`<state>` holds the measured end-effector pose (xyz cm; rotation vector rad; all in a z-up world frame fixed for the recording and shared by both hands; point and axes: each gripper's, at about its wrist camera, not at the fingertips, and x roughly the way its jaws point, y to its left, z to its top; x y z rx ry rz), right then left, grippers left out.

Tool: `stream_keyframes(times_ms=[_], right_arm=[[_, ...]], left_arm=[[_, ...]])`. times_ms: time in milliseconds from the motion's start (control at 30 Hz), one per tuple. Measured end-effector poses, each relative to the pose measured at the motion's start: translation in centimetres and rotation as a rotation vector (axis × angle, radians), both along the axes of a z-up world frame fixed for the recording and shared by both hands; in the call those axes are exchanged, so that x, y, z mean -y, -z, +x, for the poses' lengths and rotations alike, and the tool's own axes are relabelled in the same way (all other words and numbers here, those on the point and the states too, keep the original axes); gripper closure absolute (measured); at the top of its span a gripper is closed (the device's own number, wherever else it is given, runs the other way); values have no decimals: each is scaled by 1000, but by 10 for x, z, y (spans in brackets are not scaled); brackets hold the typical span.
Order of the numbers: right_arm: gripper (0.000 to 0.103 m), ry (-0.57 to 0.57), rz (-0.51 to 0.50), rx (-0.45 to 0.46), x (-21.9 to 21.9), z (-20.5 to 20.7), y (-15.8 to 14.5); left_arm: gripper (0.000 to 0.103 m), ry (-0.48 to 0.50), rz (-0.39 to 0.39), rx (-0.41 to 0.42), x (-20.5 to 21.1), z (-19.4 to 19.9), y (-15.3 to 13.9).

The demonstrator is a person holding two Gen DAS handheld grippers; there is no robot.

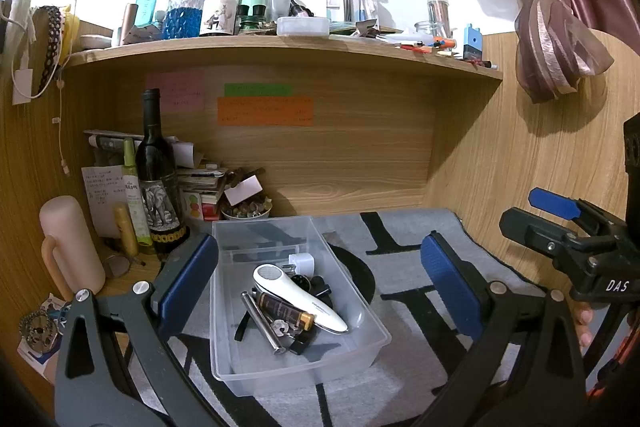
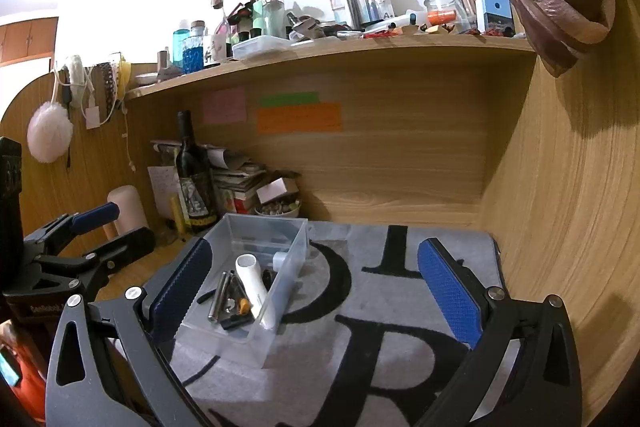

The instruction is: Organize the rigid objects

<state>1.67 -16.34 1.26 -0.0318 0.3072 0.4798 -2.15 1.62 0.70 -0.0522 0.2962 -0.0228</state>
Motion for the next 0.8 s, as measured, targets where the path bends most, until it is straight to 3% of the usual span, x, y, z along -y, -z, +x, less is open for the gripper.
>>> stream_keyframes(times_ms=[800], right_arm=[[0, 0, -7, 20, -1, -7, -2]], left_arm=[[0, 17, -24, 0, -2, -3, 1]])
